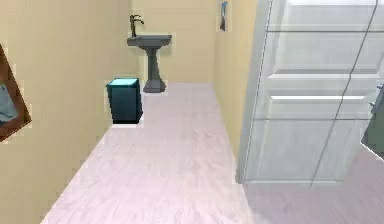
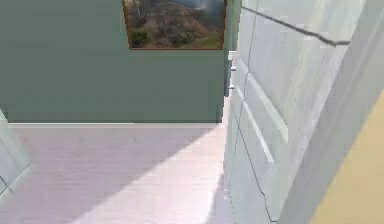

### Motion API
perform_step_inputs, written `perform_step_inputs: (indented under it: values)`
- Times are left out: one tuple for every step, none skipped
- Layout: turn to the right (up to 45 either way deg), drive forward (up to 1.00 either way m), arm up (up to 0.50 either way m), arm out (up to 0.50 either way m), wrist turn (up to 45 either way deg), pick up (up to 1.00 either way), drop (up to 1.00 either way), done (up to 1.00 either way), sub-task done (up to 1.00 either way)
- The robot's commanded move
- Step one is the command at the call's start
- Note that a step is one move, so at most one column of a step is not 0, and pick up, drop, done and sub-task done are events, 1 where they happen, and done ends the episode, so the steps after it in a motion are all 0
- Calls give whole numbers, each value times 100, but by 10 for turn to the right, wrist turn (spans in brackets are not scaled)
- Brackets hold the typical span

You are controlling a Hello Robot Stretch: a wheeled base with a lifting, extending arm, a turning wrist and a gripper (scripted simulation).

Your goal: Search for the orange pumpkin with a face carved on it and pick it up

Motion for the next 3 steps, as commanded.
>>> perform_step_inputs:
  values:
    - [-450,0,0,0,0,0,0,0,0]
    - [-450,0,0,0,0,0,0,0,0]
    - [-450,0,0,0,0,0,0,0,0]
